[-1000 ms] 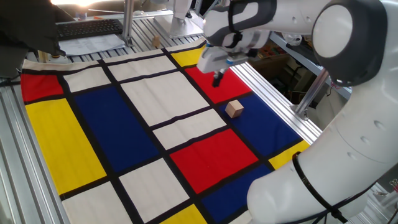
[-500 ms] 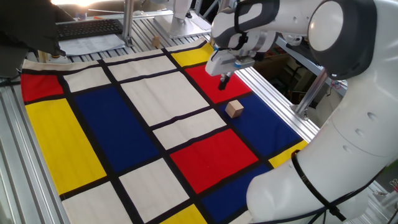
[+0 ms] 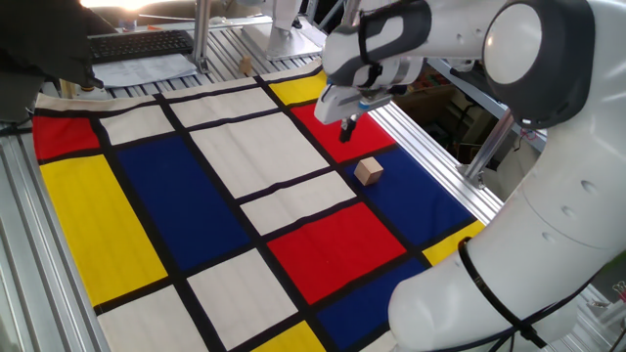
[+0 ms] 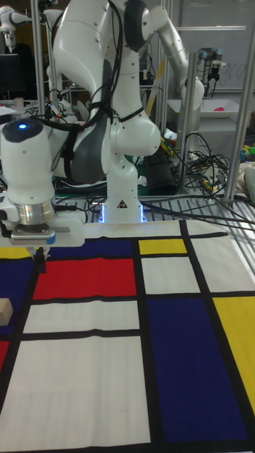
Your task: Pick up the small block on the left and move it to the right
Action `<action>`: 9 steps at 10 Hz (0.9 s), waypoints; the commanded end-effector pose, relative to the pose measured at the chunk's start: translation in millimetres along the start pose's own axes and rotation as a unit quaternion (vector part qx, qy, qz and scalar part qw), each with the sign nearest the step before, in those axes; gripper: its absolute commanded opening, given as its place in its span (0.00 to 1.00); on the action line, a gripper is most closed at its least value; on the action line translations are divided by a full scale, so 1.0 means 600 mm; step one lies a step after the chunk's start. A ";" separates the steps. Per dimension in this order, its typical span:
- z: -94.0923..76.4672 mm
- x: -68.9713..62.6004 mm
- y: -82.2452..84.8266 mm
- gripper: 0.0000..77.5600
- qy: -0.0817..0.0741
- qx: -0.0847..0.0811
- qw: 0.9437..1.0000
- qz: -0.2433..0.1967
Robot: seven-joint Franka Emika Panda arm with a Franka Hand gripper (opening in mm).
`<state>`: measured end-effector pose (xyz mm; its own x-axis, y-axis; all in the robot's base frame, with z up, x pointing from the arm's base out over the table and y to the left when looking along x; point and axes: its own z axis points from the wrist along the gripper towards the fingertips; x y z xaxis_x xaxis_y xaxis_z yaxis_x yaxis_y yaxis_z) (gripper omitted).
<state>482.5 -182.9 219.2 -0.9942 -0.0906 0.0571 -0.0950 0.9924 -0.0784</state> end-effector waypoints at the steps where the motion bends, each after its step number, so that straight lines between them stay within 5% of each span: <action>1: -0.002 -0.002 -0.001 0.00 0.006 0.004 1.000 0.005; 3: 0.003 -0.004 -0.008 0.00 0.000 -0.017 1.000 0.006; 9: 0.036 -0.010 -0.092 0.00 0.001 -0.013 1.000 0.007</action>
<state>489.7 -216.8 207.7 -0.9951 -0.0776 0.0612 -0.0804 0.9957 -0.0458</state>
